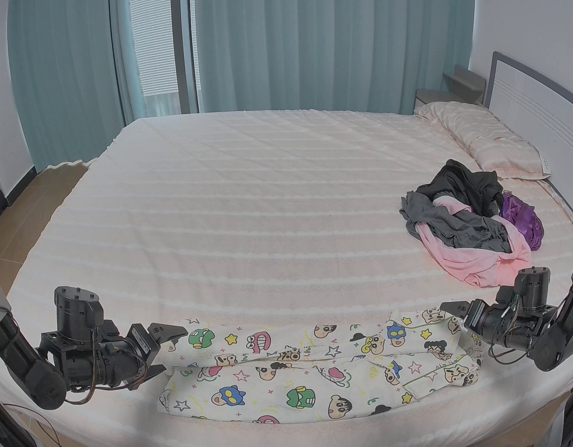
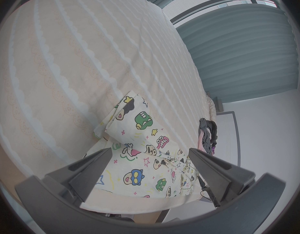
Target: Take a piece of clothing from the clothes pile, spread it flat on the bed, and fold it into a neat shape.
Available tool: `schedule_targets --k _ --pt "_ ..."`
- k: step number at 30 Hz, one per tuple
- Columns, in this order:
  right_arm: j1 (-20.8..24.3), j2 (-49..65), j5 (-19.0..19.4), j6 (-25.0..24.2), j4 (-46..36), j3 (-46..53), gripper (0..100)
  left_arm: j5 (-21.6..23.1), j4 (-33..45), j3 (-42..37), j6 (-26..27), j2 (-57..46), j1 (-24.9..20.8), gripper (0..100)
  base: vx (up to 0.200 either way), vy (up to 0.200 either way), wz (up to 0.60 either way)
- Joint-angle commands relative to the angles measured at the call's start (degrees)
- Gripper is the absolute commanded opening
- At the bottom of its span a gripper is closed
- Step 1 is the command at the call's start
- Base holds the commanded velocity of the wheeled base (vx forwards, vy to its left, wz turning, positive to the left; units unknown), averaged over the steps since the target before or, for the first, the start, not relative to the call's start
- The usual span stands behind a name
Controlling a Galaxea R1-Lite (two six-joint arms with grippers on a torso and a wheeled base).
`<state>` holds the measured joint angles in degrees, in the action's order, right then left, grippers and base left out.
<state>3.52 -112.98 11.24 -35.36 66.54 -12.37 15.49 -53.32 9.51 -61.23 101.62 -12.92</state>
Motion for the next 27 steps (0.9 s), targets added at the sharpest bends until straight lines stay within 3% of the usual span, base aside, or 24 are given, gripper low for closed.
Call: schedule_targets --k 1,4,6,10,15,21,27 --pt "0.70 0.13 0.01 -0.06 0.00 -0.02 100 0.06 -0.03 -0.02 -0.03 0.42 -0.17 100 0.000 0.000 0.00" --pt "2.37 0.31 -1.48 -0.06 -0.09 -0.11 100 0.06 -0.03 0.07 -0.03 0.42 -0.26 100 0.000 0.000 0.00" --pt "4.47 1.19 -4.65 -0.23 -0.35 0.07 100 0.33 -0.03 -0.02 -0.03 0.42 -0.35 100 0.000 0.000 0.00" --pt "5.71 1.45 -5.09 -1.99 -0.62 3.23 100 1.38 -0.03 -0.10 -0.03 0.33 -0.44 100 0.000 0.000 0.00" --pt "7.55 1.45 -5.53 -7.53 -0.53 6.66 100 1.38 -0.03 -0.46 0.06 0.24 -0.44 100 0.000 0.000 0.00" --pt "8.69 1.80 -6.41 -10.51 -0.18 9.74 100 1.47 -0.03 -0.46 0.06 -0.02 -0.53 100 -0.200 0.000 0.00" --pt "9.92 2.24 -7.90 -12.80 -0.18 11.23 100 1.47 -0.03 -0.46 0.06 0.24 -0.53 100 0.000 0.000 0.00"
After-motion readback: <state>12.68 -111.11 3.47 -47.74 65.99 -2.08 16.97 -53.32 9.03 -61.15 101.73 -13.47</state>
